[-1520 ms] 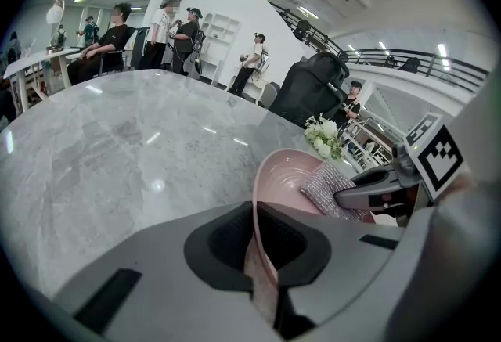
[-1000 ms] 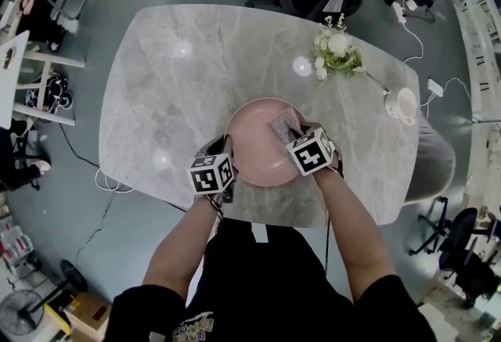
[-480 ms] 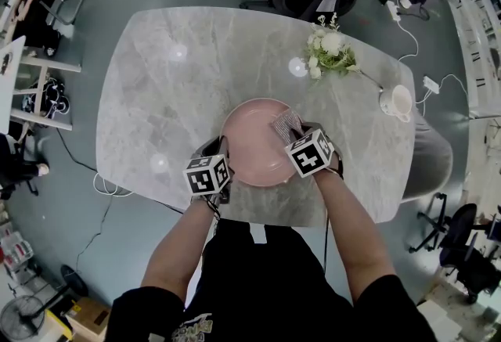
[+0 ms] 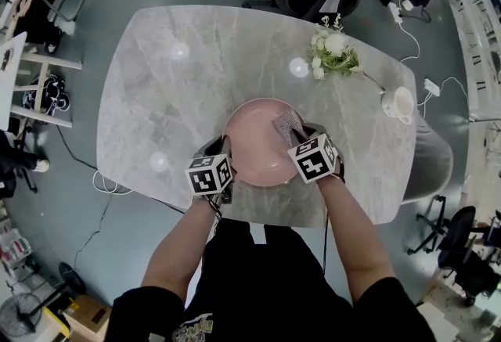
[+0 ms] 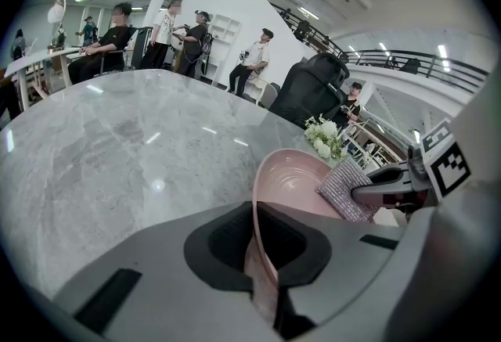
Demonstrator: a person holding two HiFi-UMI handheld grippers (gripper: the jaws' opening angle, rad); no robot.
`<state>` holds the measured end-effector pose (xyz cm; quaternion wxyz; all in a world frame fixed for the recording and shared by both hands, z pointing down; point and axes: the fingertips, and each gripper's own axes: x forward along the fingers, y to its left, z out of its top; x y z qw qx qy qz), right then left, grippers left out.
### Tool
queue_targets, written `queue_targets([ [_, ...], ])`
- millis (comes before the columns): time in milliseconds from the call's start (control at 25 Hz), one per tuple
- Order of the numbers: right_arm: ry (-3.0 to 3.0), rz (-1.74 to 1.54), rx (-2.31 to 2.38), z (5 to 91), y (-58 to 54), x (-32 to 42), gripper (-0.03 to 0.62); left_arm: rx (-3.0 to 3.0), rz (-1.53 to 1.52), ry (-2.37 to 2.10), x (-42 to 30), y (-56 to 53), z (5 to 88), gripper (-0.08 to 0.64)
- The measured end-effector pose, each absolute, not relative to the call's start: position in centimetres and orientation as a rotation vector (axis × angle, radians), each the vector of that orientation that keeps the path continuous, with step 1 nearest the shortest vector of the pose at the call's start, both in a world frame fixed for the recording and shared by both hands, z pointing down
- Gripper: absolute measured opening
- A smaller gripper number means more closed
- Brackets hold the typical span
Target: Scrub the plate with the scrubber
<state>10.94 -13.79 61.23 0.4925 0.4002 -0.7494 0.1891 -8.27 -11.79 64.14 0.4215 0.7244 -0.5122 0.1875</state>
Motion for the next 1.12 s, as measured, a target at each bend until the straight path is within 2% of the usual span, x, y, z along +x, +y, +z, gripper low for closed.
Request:
queue_targets([
  [680, -2.002, 0.251, 0.626, 61.1, -15.2, -0.9, 0.075, 1.821, 0.47, -1.255, -8.1, -12.0, 64.2, 0.026],
  [1120, -1.93, 0.225, 0.61, 62.4, -17.3, -0.5, 0.078, 1.835, 0.477, -1.252, -8.3, -12.1, 64.3, 0.026],
])
